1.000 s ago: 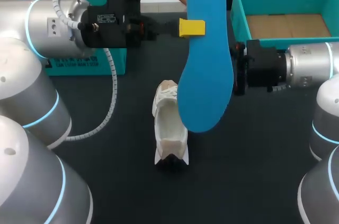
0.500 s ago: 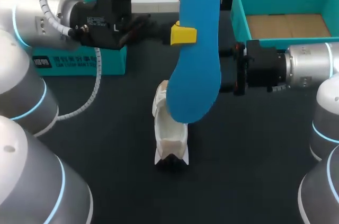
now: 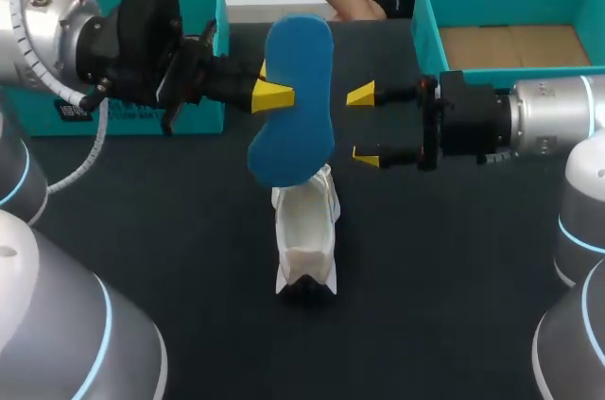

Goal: Take the shoe out of the shoebox, open the shoe tongue, remove and reinsert the insole, then place the shoe into the shoebox

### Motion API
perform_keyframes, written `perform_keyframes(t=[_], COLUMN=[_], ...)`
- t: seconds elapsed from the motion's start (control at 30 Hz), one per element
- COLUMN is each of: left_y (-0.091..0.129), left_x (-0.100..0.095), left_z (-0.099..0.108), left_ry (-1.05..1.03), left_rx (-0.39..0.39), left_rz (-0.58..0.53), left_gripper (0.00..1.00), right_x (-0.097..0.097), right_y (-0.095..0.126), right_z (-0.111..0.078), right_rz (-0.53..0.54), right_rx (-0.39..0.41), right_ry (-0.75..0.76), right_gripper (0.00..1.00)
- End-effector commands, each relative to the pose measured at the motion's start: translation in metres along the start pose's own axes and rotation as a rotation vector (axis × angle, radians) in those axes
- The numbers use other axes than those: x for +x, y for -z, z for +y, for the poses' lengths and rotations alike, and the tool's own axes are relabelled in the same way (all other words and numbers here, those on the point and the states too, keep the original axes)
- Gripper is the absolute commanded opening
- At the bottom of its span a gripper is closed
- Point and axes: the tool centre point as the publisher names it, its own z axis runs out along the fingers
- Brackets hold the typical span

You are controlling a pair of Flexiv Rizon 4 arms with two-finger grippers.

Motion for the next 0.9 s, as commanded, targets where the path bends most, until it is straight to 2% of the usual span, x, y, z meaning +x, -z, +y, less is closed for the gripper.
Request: perform_keyframes(t=[0.03, 0.17, 0.2, 0.23, 0.27, 0.3, 0.33, 0.37, 0.4, 0.43, 0.53, 0.67, 0.73, 0.9], left_y=[0.003, 0.003, 0.003, 0.004, 0.006, 0.007, 0.009, 0.009, 0.011, 0.011, 0.012, 0.011, 0.011, 0.011], left_x=[0.008, 0.008, 0.006, 0.004, -0.001, -0.003, -0.007, -0.010, -0.012, -0.013, -0.016, -0.020, -0.022, -0.022], left_z=[-0.006, -0.006, 0.003, 0.012, 0.019, 0.025, 0.033, 0.039, 0.041, 0.044, 0.049, 0.060, 0.066, 0.066], left_ry=[-0.074, -0.074, -0.176, -0.212, -0.304, -0.337, -0.414, -0.458, -0.504, -0.581, -0.712, -0.929, -0.997, -0.997], left_rx=[-0.031, -0.031, -0.069, -0.044, -0.016, 0.007, -0.031, -0.035, -0.024, -0.049, -0.003, -0.023, -0.052, -0.052], left_rz=[-0.029, -0.029, -0.064, -0.071, -0.127, -0.123, -0.166, -0.171, -0.183, -0.186, -0.192, -0.208, -0.207, -0.207], left_gripper=[0.00, 0.00, 0.00, 0.00, 0.00, 0.00, 0.00, 0.00, 0.00, 0.00, 0.00, 0.00, 0.00, 0.00], right_x=[0.000, 0.000, 0.000, 0.000, 0.000, 0.000, 0.000, 0.000, 0.000, 0.000, 0.000, 0.000, 0.000, 0.000], right_y=[-0.003, -0.003, -0.003, -0.003, -0.003, -0.003, -0.003, -0.003, -0.003, -0.003, -0.003, -0.003, -0.003, -0.003], right_z=[-0.001, -0.001, -0.001, -0.001, -0.001, -0.001, -0.001, -0.001, -0.001, -0.001, -0.001, -0.001, -0.001, -0.001], right_rz=[-0.002, -0.002, -0.002, -0.002, -0.002, -0.002, -0.002, -0.002, -0.002, -0.002, -0.002, -0.002, -0.002, -0.002], right_rx=[-0.004, -0.004, -0.004, -0.004, -0.004, -0.004, -0.004, -0.004, -0.004, -0.004, -0.004, -0.004, -0.004, -0.004], right_ry=[-0.001, -0.001, -0.001, -0.001, -0.001, -0.001, -0.001, -0.001, -0.001, -0.001, -0.001, -0.001, -0.001, -0.001], right_gripper=[1.00, 1.00, 1.00, 1.00, 1.00, 1.00, 1.00, 1.00, 1.00, 1.00, 1.00, 1.00, 1.00, 1.00])
